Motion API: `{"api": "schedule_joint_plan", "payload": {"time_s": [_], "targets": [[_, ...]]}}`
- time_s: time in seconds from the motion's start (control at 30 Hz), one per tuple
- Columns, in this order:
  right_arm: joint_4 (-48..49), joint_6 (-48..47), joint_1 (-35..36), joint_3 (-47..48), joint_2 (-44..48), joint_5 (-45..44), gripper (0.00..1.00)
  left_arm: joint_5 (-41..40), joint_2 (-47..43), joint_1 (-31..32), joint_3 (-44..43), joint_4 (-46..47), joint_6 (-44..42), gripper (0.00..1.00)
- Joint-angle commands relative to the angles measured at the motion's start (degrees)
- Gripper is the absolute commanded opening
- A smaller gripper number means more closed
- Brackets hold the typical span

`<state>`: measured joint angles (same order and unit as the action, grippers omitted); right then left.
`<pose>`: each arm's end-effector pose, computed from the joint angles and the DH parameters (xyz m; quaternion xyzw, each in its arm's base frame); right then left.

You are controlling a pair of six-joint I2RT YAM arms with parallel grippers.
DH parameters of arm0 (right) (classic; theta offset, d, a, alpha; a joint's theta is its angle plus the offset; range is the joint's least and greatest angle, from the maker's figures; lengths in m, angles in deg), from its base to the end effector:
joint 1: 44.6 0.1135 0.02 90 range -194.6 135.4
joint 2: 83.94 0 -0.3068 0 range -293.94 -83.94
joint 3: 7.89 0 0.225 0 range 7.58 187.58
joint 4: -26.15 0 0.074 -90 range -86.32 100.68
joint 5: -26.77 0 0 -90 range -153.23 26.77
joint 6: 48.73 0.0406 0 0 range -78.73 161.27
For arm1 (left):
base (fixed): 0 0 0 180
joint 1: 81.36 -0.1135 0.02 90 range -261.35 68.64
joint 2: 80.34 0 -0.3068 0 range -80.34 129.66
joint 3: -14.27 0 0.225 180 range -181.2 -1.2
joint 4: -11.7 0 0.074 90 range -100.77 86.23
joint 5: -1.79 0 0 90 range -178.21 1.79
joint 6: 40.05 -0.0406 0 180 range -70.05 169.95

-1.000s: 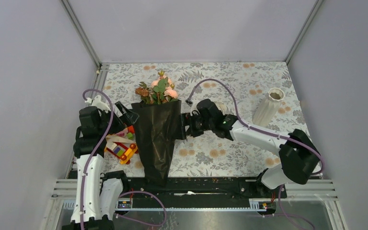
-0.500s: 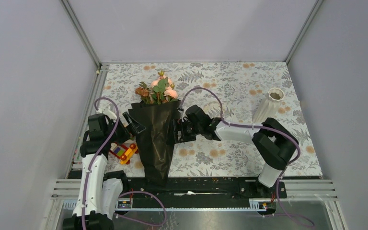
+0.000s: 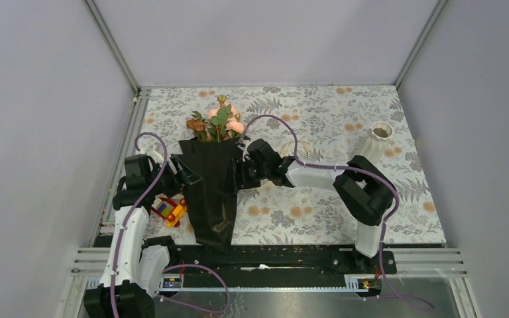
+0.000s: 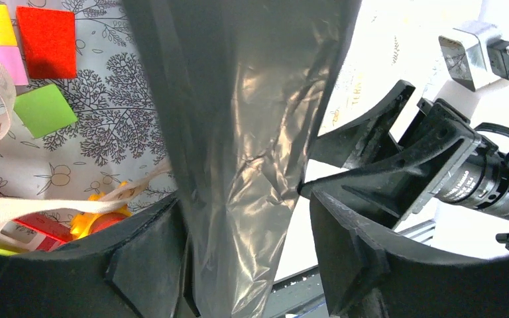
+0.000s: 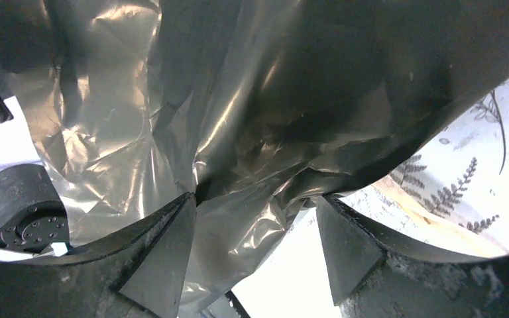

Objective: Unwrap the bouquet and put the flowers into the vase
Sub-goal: Unfold the wrapping paper at the center of the board.

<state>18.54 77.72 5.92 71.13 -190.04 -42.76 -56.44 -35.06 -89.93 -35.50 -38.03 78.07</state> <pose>0.2418 0.3159 0.2421 -0.1886 0.8550 0.4285 0.2231 0.1069 -0.0055 0.2721 -0.1810 0.8770 -0.3116 0.3179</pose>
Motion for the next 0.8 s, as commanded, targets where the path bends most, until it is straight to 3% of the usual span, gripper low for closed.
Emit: {"api": "schedule_joint_plan", "payload": {"time_s": [0.0,0.6,0.77], "targets": [[1.3,-2.5,-1.8,4.2,-2.3,-0.8,0.72,1.0,0.1,0.2,-0.1,3.1,0.1,0.68],[-5.7,-12.2,-6.5,19.2,-11.5,0.5,0.69,-1.4,0.4,2.2,1.2,3.1,3.1,0.67],[-6.8,-14.8,-6.9,18.5,-7.9,-2.6,0.77,-7.0,0.1,6.4,2.8,2.9,7.0,0.77]]}}
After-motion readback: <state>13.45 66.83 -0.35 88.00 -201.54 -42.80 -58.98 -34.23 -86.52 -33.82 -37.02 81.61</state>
